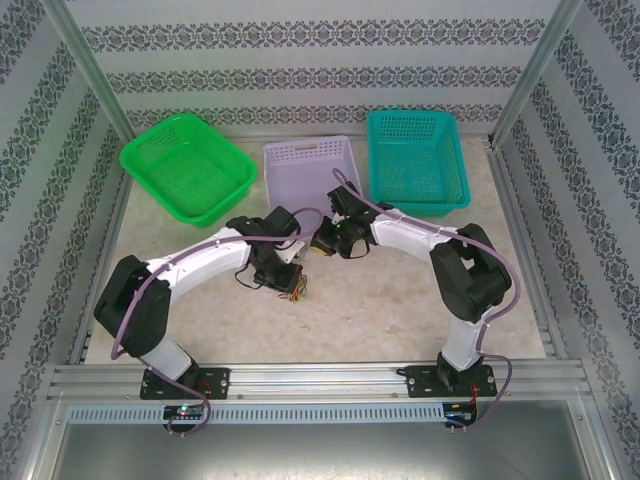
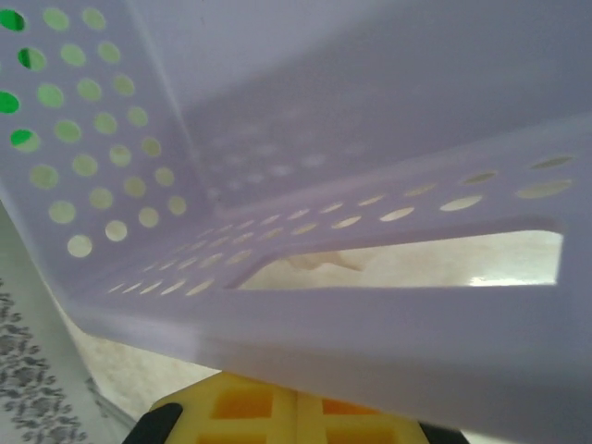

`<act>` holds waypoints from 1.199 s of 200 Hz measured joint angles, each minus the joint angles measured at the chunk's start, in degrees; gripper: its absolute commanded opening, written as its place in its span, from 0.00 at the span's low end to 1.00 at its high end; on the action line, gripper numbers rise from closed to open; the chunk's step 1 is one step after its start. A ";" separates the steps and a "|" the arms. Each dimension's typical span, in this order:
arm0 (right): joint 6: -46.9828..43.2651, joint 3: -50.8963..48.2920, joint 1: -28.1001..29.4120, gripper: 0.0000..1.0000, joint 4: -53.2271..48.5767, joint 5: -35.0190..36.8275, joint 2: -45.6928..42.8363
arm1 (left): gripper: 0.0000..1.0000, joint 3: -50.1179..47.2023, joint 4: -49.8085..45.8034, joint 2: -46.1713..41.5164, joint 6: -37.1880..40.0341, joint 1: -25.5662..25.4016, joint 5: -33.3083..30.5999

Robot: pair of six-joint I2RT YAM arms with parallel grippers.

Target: Untangle the cables

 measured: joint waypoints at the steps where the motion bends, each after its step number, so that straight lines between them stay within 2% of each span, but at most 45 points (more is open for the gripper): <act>1: 0.17 0.09 0.00 0.08 0.09 -0.09 0.13 | 0.00 0.11 0.00 0.11 0.09 0.00 0.00; 23: 2.91 3.02 -0.02 0.20 0.98 -0.76 3.10 | 0.00 0.52 -0.09 0.37 0.76 0.26 0.50; 39: 3.54 5.44 -0.20 0.24 0.74 -0.74 4.46 | 0.00 -0.96 -0.02 -1.11 0.76 0.26 1.64; 70: 3.10 5.11 -1.22 0.35 -0.90 0.26 1.33 | 0.00 -6.14 -0.22 -8.33 0.24 0.26 6.19; 84: 1.86 2.91 -2.27 0.41 -3.04 1.38 -3.67 | 0.00 -7.37 0.02 -11.93 -0.63 0.26 8.66; 109: -0.72 -3.93 -5.05 0.50 -6.45 2.51 -18.56 | 0.00 -7.43 2.82 -15.76 -2.64 0.26 12.87; 127: -2.43 -8.83 -7.19 0.55 -8.85 2.45 -29.42 | 0.00 -6.01 4.63 -14.99 -3.80 0.26 14.99; 150: -3.89 -12.81 -7.34 0.61 -11.96 0.76 -37.24 | 0.00 -1.57 6.40 -11.21 -4.31 0.26 16.57; 178: -3.54 -17.70 -5.05 0.61 -14.23 -1.86 -41.79 | 0.00 4.57 8.28 -5.88 -4.72 0.24 17.75; 205: 0.02 -22.40 -3.15 0.60 -12.22 -2.86 -42.86 | 0.00 8.59 10.10 -1.86 -5.60 0.07 18.88; 240: 3.50 -23.34 -3.06 0.49 -8.70 -2.82 -40.74 | 0.00 10.91 10.71 0.61 -5.86 -0.83 19.08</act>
